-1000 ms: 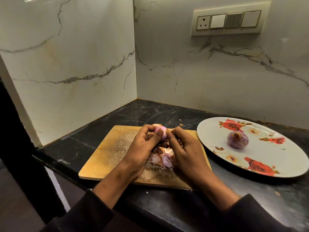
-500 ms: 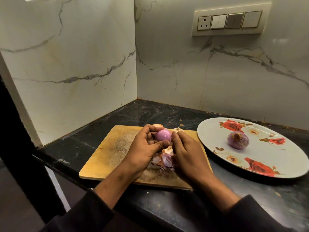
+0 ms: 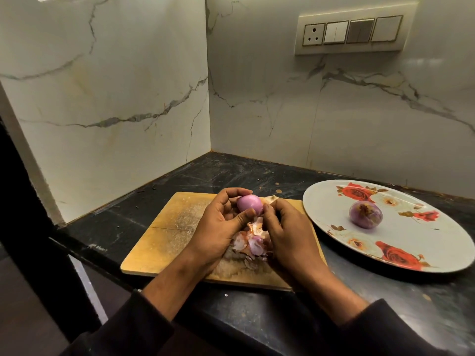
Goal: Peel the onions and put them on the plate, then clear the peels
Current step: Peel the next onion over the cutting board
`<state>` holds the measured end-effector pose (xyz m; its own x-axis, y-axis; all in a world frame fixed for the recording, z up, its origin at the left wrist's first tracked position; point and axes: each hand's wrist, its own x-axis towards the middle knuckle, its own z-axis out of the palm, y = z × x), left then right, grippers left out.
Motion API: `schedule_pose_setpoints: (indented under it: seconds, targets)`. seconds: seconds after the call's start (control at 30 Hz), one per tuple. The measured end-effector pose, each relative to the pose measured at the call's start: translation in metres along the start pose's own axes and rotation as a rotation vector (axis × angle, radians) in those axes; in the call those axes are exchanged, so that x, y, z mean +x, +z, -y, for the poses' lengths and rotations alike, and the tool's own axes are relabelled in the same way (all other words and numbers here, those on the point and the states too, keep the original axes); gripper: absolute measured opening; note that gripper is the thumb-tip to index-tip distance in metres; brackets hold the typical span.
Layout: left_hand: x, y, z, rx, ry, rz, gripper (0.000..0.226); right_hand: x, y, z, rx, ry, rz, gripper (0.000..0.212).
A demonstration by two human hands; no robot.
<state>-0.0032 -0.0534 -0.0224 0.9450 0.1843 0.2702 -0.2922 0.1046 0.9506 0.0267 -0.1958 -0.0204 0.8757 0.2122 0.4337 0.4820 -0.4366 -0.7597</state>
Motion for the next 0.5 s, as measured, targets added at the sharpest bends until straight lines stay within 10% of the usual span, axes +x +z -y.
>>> schedule_pose_setpoints:
  seconds: [0.5]
  targets:
    - [0.0009,-0.0018,0.0015,-0.018,0.0,-0.001,0.048,0.0012,-0.0011,-0.01,-0.103,-0.163,-0.042,0.018]
